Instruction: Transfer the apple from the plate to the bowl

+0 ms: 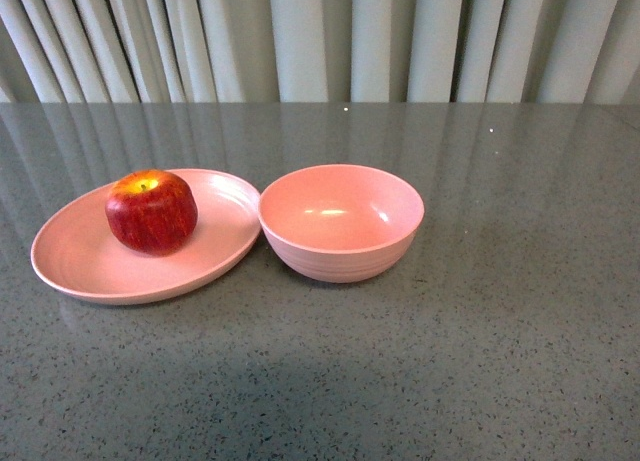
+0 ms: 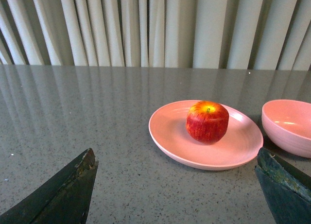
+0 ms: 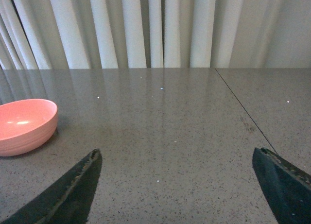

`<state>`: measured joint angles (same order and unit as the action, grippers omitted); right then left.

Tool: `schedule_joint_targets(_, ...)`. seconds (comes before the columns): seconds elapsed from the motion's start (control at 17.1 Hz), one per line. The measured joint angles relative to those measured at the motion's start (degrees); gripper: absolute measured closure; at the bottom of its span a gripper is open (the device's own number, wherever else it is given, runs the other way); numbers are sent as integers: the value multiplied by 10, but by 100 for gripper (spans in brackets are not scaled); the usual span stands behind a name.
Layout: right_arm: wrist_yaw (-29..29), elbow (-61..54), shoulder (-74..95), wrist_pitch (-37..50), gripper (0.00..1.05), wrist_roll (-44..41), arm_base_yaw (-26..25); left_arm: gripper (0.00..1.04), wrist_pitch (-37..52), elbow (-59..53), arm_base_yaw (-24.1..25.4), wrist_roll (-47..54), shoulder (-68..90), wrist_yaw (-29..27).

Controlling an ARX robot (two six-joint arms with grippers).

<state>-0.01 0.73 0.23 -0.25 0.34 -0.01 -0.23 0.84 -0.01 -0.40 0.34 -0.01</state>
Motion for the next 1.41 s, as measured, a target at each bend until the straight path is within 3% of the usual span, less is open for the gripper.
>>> schedule_joint_targets(0.06, 0, 0, 0, 0, 5, 0, 0, 7, 0, 0, 0, 0, 0, 0)
schedule_joint_targets(0.64, 0, 0, 0, 0, 7, 0, 0, 7, 0, 0, 0, 0, 0, 0)
schedule_joint_targets(0.7, 0, 0, 0, 0, 7, 0, 0, 7, -13, 2, -1, 0, 2, -5)
schedule_joint_targets(0.82, 0, 0, 0, 0, 7, 0, 0, 7, -155, 63, -29, -8, 89, -67)
schedule_joint_targets(1.0, 0, 0, 0, -1, 7, 0, 0, 7, -181, 82, -33, -8, 105, -70)
schedule_joint_targets(1.17, 0, 0, 0, 0, 7, 0, 0, 7, -109, 119, -28, -7, 167, -38)
schedule_joint_targets(1.41, 0, 0, 0, 0, 7, 0, 0, 7, 54, 207, -17, 18, 367, 29)
